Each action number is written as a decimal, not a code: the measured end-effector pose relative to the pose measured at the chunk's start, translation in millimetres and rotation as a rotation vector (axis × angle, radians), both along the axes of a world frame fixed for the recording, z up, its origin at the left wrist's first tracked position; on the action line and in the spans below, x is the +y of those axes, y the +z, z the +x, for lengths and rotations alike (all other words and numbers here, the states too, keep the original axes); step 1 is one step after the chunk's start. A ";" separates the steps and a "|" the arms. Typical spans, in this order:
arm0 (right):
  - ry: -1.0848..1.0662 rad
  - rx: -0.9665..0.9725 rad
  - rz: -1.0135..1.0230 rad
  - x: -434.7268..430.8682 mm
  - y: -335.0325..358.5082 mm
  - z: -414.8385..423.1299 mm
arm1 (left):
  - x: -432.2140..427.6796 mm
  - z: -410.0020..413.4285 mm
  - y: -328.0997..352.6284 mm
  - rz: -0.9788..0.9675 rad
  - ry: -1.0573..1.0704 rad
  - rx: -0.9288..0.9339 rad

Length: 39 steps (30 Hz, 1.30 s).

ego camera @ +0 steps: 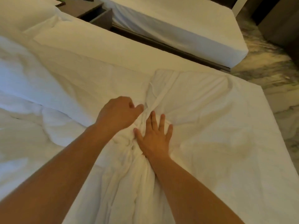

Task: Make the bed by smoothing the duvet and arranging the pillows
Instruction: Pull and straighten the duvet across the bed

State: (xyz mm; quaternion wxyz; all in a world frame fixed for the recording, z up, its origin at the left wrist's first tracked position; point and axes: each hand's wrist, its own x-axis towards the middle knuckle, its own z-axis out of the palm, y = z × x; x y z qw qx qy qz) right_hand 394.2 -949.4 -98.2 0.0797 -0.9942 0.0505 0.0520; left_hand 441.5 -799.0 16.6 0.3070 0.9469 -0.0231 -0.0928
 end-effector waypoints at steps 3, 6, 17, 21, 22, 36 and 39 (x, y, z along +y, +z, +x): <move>0.010 -0.023 -0.009 -0.5 -13.4 -5.0 | -56.0 76.3 -3.5 -0.157 -0.102 -0.212; 0.017 -0.053 -0.015 -3.5 -30.4 -3.5 | -99.3 134.4 -12.5 -0.094 -0.239 -0.379; 0.017 -0.244 -0.022 1.2 -73.5 0.1 | -160.1 215.1 -60.0 -0.247 0.031 -0.006; 0.010 -0.313 -0.014 -1.3 -79.2 2.7 | -131.0 237.9 -47.9 -0.684 0.300 0.175; 0.020 -0.339 -0.012 -2.6 -80.8 3.6 | -117.2 242.2 -51.4 -0.786 0.381 0.245; 0.051 -0.440 -0.035 -1.7 -104.1 9.3 | -89.2 225.5 -95.2 -0.788 0.287 0.298; 0.021 -0.449 -0.052 -0.3 -110.4 10.9 | -93.7 197.2 -106.8 -0.817 0.135 0.293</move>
